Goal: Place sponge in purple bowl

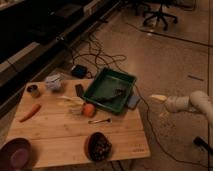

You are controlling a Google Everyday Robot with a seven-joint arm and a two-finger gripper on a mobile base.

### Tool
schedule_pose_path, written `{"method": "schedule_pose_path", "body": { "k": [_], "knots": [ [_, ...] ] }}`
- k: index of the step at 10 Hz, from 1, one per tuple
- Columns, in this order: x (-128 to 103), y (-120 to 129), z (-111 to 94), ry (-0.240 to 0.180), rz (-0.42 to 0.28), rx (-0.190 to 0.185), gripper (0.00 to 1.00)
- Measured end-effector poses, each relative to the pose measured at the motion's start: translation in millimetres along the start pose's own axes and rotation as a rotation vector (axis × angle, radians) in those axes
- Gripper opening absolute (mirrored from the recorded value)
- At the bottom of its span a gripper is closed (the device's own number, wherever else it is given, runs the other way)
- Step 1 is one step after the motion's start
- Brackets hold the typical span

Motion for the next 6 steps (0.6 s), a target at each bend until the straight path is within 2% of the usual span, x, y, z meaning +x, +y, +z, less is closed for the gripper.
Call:
{"method": "schedule_pose_path", "body": {
  "k": [1,3,6],
  "knots": [
    [1.5,-6.4,4.1,-0.011,-0.007,0.022,0.8],
    [5.7,-15.9,6.4,-0.031,-0.024,0.04,0.8],
    [17.5,-34.5,19.9,-0.056,-0.031,0.014,0.8]
  ]
}}
